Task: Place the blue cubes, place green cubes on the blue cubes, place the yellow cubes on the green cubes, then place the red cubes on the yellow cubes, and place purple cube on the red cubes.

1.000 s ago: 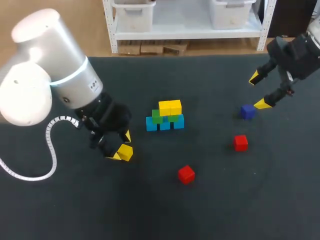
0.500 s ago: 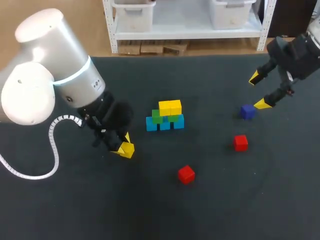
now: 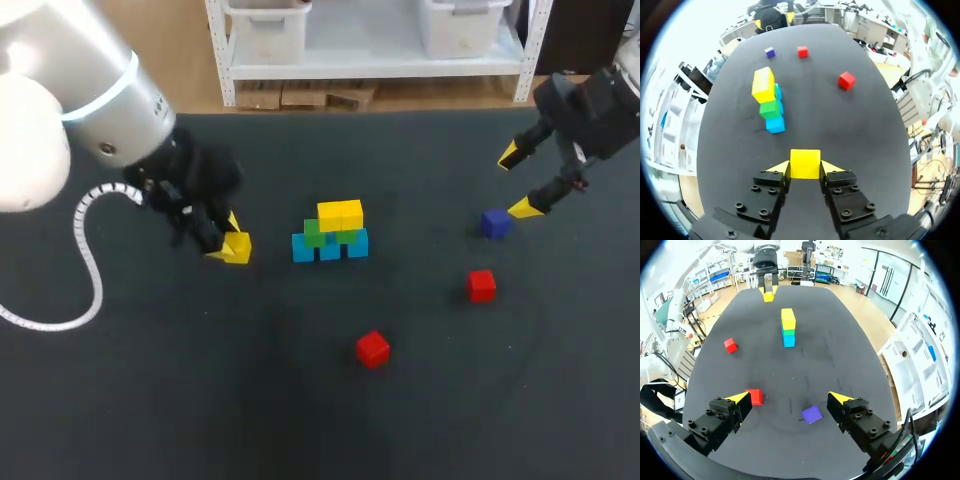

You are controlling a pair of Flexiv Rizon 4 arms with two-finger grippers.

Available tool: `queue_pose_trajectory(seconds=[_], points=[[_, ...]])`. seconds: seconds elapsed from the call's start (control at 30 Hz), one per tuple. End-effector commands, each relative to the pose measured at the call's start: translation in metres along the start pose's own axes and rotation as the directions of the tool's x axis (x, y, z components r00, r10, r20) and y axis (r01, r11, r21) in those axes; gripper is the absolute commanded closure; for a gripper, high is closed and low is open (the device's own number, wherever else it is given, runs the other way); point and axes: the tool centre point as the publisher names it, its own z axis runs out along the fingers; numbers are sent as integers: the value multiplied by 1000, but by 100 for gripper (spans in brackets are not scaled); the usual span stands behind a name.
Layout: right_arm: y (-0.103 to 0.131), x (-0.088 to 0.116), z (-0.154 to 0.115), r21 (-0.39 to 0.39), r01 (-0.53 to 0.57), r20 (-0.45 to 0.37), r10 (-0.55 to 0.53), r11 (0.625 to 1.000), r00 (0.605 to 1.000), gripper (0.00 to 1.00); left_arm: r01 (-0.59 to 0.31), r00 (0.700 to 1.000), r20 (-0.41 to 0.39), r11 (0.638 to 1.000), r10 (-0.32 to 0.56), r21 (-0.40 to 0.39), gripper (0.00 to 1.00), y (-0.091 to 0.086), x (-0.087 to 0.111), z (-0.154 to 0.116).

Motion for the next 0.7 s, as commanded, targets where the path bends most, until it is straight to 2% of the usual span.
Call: queue_pose_trajectory(seconds=[0.03,0.3,0.4,0.7], points=[[0,0,0,1,1,2,-1,1000,1000,0,11,1000,-18,1000,-11,8,100,8,-4,-1],[0,0,0,1,1,2,-1,1000,1000,0,30,999,-34,1000,-31,-6,100,28,-25,-4],[0,0,0,1,1,2,-1,1000,1000,0,25,997,-76,1000,-26,-8,100,36,-31,-2],[0,0,0,1,1,2,-1,1000,1000,0,74,995,-67,997,-75,-12,100,51,-37,6]])
